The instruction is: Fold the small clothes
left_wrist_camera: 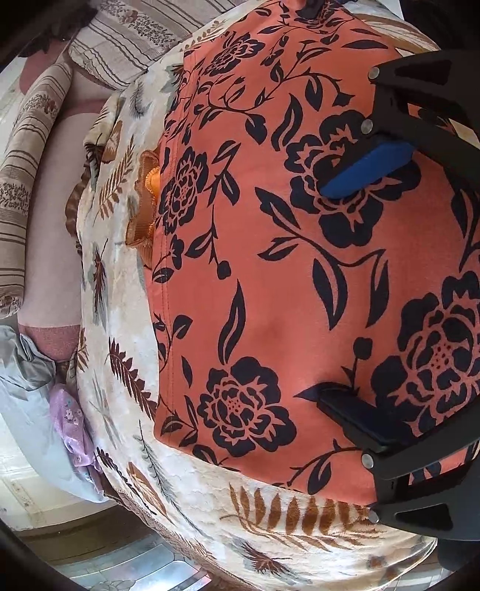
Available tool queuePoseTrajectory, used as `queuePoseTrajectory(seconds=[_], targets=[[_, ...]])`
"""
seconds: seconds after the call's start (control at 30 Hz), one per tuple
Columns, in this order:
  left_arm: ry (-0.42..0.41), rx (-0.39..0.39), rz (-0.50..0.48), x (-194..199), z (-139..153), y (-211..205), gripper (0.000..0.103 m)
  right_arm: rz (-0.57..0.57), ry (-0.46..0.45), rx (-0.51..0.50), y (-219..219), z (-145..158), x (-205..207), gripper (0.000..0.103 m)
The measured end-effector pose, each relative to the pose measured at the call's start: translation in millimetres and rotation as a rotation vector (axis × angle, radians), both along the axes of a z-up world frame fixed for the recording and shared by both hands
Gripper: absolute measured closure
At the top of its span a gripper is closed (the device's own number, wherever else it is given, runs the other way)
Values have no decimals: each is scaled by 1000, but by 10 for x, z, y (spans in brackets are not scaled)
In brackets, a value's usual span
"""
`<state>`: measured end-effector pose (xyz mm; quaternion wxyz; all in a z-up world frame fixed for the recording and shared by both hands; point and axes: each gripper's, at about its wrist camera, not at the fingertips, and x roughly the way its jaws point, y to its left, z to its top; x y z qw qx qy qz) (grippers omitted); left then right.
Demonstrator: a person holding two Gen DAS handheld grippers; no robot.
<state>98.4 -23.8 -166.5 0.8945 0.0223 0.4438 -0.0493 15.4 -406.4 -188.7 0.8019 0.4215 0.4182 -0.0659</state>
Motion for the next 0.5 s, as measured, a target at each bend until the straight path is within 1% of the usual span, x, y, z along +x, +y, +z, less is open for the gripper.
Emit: queuePoseTrajectory(seconds=[0.03, 0.07, 0.17, 0.2, 0.23, 0.27, 0.3, 0.33, 0.37, 0.4, 0.43, 0.47, 0.5], targets=[[1, 1, 0, 1, -2, -1, 0, 6, -2, -14, 3, 27, -6, 89], [8, 2, -1, 5, 5, -3, 0, 12, -9, -36, 19, 76, -10, 91], [23, 2, 16, 6, 102, 24, 0, 17, -79, -130, 109, 379, -81, 92], [6, 0, 33, -10, 166, 41, 0, 22, -97, -158, 133, 452, -103, 92], [-30, -17, 46, -46, 252, 59, 0, 31, -99, -168, 142, 460, -108, 92], [-72, -43, 51, -86, 337, 63, 0, 40, -78, -168, 135, 389, -94, 89], [-98, -56, 47, -106, 383, 42, 0, 56, -17, -151, 107, 200, -48, 88], [-108, -51, 30, -105, 382, -13, 0, 68, 27, -104, 66, 35, -31, 83], [-79, -22, -12, -62, 305, -110, 0, 44, -12, -33, -6, -37, -85, 82], [-27, 31, -48, -5, 175, -210, 0, 36, -32, 7, -49, -12, -132, 79], [25, 93, -69, 49, 16, -294, 0, 39, -30, 16, -73, 25, -154, 72], [-25, 85, -63, 21, -4, -293, 0, 44, -27, 8, -92, 83, -179, 60], [-38, 71, -51, 12, 12, -279, 0, 50, -27, -16, -115, 159, -209, 48]])
